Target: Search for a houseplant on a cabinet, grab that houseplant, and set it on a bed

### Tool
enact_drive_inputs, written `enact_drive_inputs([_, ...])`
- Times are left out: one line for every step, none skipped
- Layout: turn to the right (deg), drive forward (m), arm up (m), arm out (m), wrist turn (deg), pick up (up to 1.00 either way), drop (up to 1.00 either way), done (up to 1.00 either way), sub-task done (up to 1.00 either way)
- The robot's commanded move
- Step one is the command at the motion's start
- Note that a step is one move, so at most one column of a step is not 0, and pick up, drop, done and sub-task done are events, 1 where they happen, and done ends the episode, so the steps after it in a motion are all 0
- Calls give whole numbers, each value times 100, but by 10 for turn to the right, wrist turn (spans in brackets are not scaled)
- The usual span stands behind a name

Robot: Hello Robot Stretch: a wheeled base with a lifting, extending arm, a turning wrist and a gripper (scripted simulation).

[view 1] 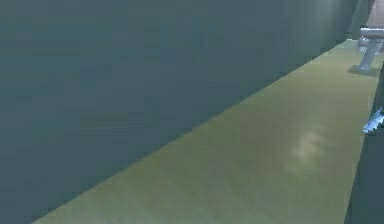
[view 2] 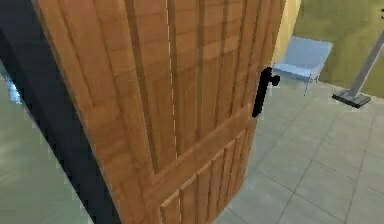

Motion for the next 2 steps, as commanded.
enact_drive_inputs([330, 0, 0, 0, 0, 0, 0, 0, 0])
enact_drive_inputs([0, 100, 0, 0, 0, 0, 0, 0, 0])
